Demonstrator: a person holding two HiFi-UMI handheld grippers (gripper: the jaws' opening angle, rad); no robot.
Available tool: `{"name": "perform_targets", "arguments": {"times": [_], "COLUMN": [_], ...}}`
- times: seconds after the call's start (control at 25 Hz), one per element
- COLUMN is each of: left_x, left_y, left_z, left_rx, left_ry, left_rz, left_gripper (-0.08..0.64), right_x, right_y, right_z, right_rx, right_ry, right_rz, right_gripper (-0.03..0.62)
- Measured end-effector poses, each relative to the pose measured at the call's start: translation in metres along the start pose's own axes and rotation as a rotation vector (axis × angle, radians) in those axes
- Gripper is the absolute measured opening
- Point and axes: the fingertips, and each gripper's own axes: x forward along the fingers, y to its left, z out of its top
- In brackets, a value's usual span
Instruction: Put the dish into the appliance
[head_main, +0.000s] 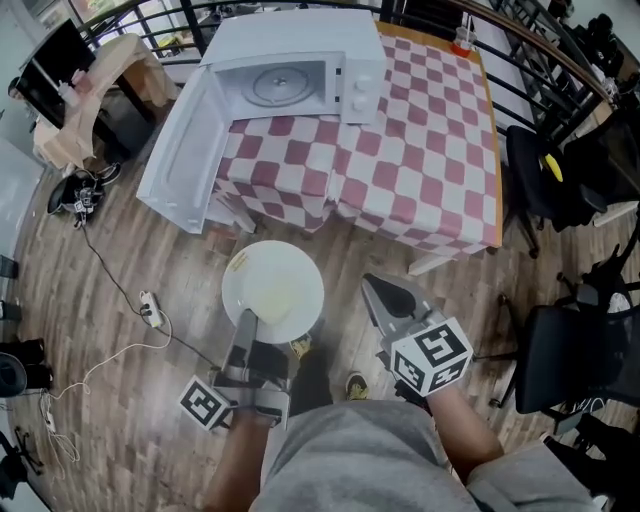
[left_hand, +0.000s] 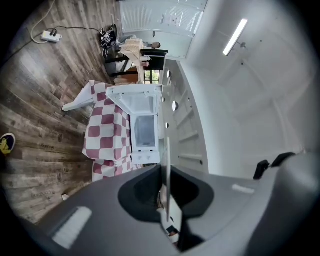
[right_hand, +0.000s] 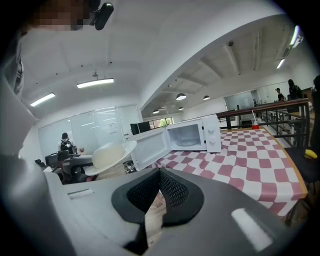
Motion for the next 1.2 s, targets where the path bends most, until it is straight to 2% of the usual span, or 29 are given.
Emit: {"name": "perform_targets", "arguments": {"times": [0.32, 0.76, 1.2], "left_x": [0.031, 0.063, 0.076], "left_y": [0.011, 0.024, 0.028], "left_z": [0.044, 0.087, 0.106], "left_rx": [-0.010, -0.016, -0.009], "left_ry": [0.024, 0.106, 0.152], "left_rz": [0.011, 0.019, 0.008], "left_gripper": [0.034, 0.034, 0.035], "right_x": [0.042, 0.091, 0.103], "right_y": [0.000, 0.004, 0.009], "right_z": [0.012, 0.027, 0.036], "right_rx": [-0.003, -0.002, -0.010], "right_ry": [0.021, 0.027, 0.009], "right_rz": [-0.025, -0.079, -0.138], "right_gripper": [-0.003, -0.003, -0.003]}}
